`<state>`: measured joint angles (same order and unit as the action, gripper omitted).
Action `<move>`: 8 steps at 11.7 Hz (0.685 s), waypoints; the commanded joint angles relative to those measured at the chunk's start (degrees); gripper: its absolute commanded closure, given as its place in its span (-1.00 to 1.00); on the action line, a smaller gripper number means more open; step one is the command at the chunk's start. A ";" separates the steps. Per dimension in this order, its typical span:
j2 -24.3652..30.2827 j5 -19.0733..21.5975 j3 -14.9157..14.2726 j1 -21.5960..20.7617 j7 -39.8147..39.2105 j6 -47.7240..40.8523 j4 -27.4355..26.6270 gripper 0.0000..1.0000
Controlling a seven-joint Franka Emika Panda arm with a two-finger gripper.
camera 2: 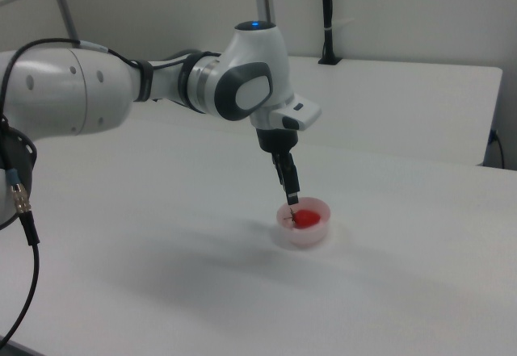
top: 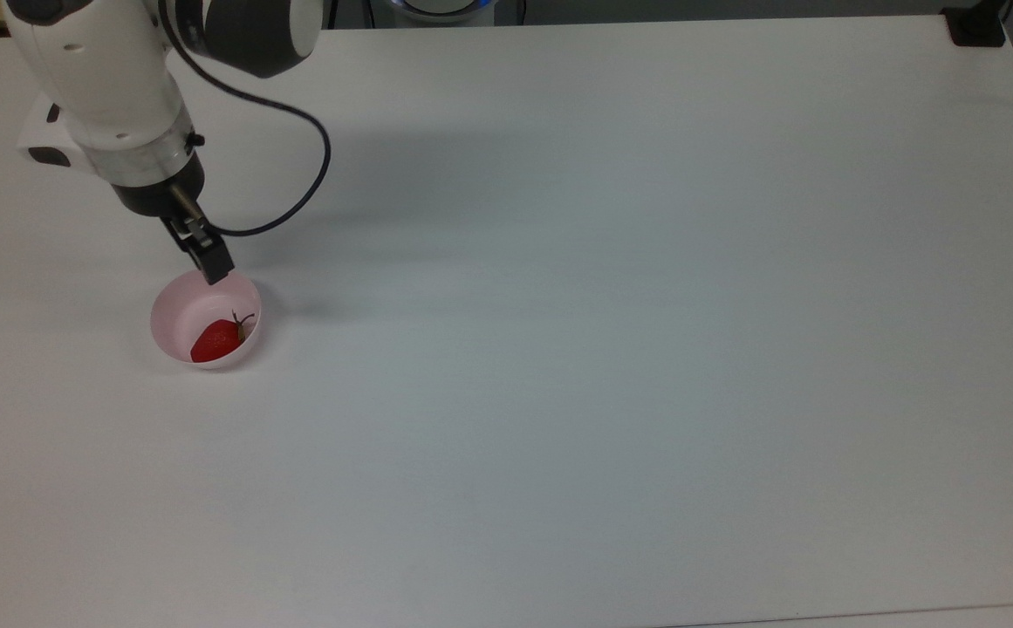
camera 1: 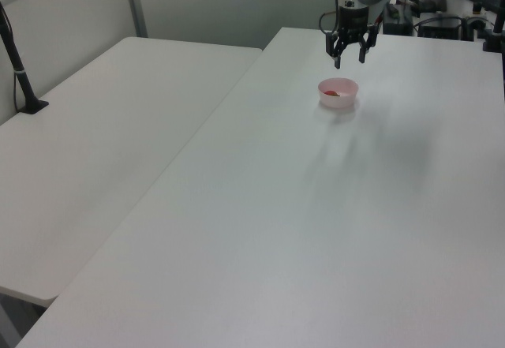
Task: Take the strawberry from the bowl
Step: 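Move the gripper over the bowl and lower it toward the strawberry, then close the gripper on the red strawberry inside the bowl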
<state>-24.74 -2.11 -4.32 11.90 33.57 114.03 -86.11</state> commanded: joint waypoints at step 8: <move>-5.58 0.88 -0.25 1.72 13.98 13.76 -1.70 -0.43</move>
<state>-30.24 -2.04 -4.41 14.19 46.69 125.85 -87.31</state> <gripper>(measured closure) 0.282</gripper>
